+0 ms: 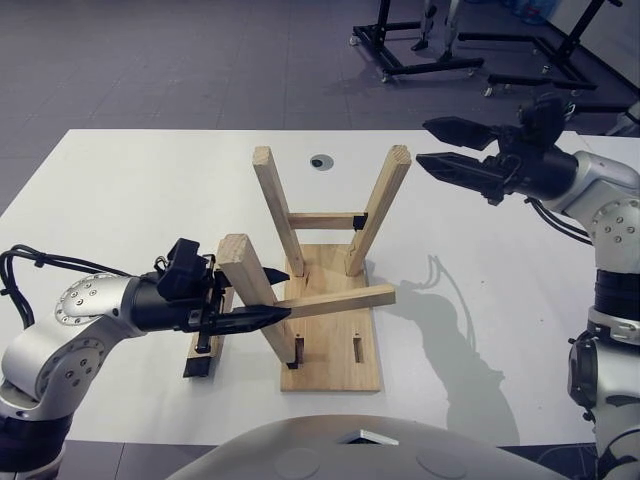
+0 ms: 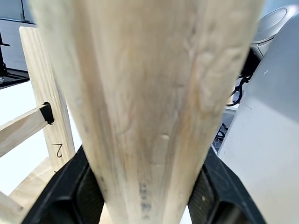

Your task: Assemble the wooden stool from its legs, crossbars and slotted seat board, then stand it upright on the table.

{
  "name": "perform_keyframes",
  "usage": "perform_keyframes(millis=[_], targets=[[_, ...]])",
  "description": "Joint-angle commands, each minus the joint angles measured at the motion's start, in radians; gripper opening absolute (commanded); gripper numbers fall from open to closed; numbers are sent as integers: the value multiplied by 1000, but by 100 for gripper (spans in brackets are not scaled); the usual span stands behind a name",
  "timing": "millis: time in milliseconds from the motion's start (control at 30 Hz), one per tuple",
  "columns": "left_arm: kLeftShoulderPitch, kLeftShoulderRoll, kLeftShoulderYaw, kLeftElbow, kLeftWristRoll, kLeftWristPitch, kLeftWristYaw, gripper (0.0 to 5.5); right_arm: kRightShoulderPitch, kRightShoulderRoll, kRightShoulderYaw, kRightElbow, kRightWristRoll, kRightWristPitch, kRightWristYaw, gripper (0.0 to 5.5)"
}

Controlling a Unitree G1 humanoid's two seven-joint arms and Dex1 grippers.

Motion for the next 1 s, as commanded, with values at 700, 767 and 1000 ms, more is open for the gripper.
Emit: perform_keyframes(millis=[700,767,1000], targets=[[-11,39,-36,-38,-18,63,40,206,34,18,0,1,-48,-13,12,467],[-25,22,-45,-32,-21,61,50,206,35,19,6,2,-53,-16,17,467],[-46,15,-55,-10,-8,54,56,206,41,19,18,11,-63,-18,30,467]])
